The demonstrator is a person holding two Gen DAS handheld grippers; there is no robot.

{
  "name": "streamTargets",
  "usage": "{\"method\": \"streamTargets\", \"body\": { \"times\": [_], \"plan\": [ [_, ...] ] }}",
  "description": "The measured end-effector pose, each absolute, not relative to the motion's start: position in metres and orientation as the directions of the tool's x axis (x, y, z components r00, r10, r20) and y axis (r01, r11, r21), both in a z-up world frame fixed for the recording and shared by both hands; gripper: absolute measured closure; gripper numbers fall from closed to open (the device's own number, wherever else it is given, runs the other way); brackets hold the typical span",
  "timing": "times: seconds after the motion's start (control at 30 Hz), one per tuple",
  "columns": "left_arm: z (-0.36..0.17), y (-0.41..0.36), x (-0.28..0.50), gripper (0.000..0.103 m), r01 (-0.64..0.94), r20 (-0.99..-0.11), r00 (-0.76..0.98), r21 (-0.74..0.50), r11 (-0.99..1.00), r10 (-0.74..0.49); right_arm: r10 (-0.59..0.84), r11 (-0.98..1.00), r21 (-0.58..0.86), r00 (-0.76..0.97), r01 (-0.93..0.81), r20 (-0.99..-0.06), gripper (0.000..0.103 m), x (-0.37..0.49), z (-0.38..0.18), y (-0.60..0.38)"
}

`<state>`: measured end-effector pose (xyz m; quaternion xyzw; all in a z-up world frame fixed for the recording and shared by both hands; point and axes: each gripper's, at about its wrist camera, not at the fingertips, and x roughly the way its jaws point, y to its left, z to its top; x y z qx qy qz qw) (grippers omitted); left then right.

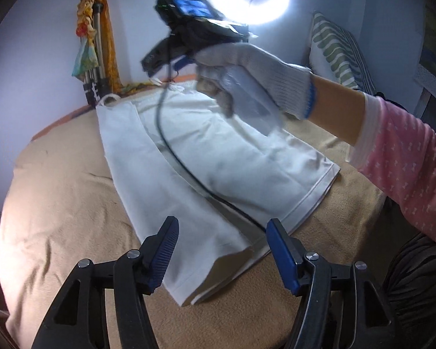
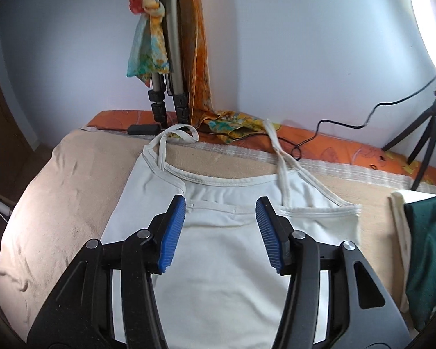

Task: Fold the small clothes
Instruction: 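Lift the camisole side edge with the left tool and fold it inward, then open the left tool and move it to the camisole's other side edge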

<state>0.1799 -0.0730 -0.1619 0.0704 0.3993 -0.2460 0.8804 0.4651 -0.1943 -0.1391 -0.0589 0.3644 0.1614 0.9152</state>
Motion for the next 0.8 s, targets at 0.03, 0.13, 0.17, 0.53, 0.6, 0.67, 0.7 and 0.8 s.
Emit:
{"method": "streamTargets", "body": {
  "times": [0.03,0.13,0.17,0.53,0.6,0.67,0.7,0.8],
  "plan": [
    [-0.159,-0.071,0.179,0.038,0.490,-0.733,0.565,-0.072,0.869,-0.379,0.243,0.943,-0.005,0.698,-0.334,-0.674,0.047,0.455,-0.133,-0.199],
    [-0.152,-0.068,0.180,0.038,0.485,-0.723,0.584,-0.053,0.873,-0.369,0.214,0.946,-0.053,0.741,-0.319,-0.637,0.044,0.430,-0.119,-0.212],
    [-0.150,-0.068,0.180,0.038,0.479,-0.718,0.598,-0.038,0.877,-0.357,0.208,0.946,-0.068,0.754,-0.317,-0.624,0.044,0.421,-0.114,-0.218],
    [-0.155,-0.096,0.198,0.047,0.479,-0.717,0.622,0.032,0.877,-0.314,0.169,0.950,-0.131,0.820,-0.283,-0.546,0.041,0.359,-0.085,-0.281],
    [-0.159,-0.108,0.202,0.049,0.492,-0.721,0.620,0.049,0.869,-0.310,0.159,0.951,-0.141,0.826,-0.275,-0.540,0.041,0.354,-0.085,-0.289],
    [-0.161,-0.117,0.207,0.050,0.496,-0.723,0.616,0.049,0.867,-0.312,0.152,0.951,-0.150,0.832,-0.271,-0.534,0.041,0.348,-0.085,-0.299],
    [-0.163,-0.121,0.209,0.050,0.497,-0.724,0.615,0.050,0.866,-0.311,0.148,0.951,-0.153,0.834,-0.267,-0.532,0.041,0.347,-0.085,-0.303],
    [-0.167,-0.136,0.216,0.051,0.505,-0.725,0.615,0.062,0.861,-0.309,0.136,0.956,-0.152,0.836,-0.252,-0.531,0.041,0.344,-0.088,-0.319]
  ]
}}
